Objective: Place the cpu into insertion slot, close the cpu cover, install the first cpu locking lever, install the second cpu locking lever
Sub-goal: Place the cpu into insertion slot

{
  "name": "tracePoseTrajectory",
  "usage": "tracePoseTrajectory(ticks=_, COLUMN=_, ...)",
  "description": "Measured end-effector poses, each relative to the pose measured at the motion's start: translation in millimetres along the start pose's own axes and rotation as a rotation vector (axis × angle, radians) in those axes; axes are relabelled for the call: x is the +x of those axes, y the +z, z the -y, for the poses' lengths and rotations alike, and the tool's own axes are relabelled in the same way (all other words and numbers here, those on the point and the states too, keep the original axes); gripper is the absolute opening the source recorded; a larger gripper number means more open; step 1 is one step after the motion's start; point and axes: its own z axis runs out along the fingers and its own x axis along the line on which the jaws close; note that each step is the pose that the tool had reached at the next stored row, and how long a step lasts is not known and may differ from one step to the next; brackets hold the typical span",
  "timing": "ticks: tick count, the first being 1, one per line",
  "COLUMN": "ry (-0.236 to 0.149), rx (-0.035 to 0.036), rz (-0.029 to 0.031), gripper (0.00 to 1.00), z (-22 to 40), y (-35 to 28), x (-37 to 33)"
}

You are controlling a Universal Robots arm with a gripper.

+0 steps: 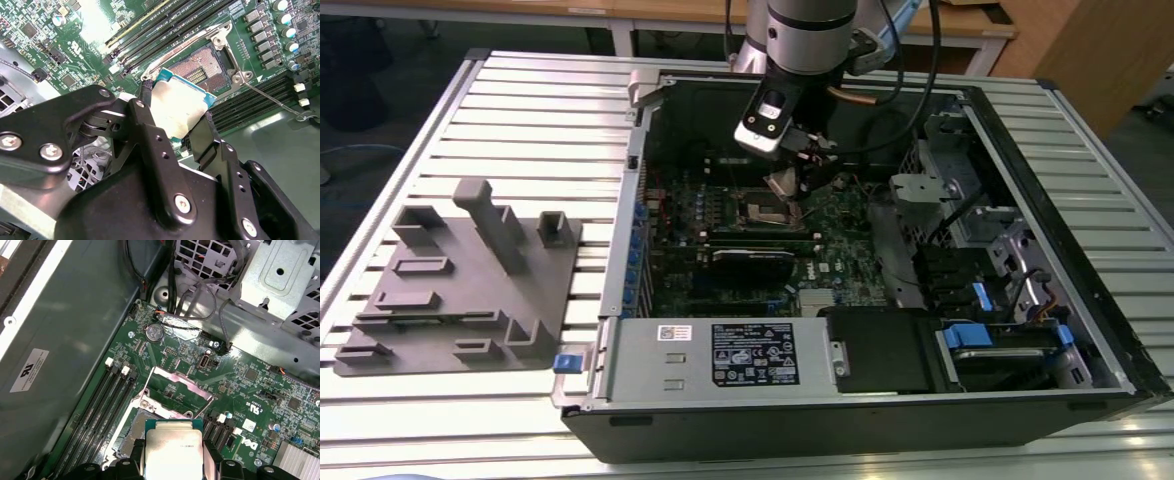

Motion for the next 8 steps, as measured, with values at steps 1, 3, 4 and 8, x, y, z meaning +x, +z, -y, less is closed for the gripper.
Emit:
tracePoseTrajectory(ticks=1, ry=0.001, rx=0.0, rz=0.0001, gripper=0.54, z=0.0, y=0.0, x=0.0)
tracePoseTrajectory(ticks=3, ry=0.003, rx=0.0001, rz=0.0003, gripper=0.54, z=0.0, y=0.0, x=0.0)
tracePoseTrajectory(ticks=4, ry=0.006, rx=0.0001, rz=0.0006, gripper=0.54, z=0.0, y=0.0, x=0.0)
tracePoseTrajectory(ticks=8, ry=0.02, rx=0.0003, rz=0.0019, gripper=0.54, z=0.0, y=0.0, x=0.0)
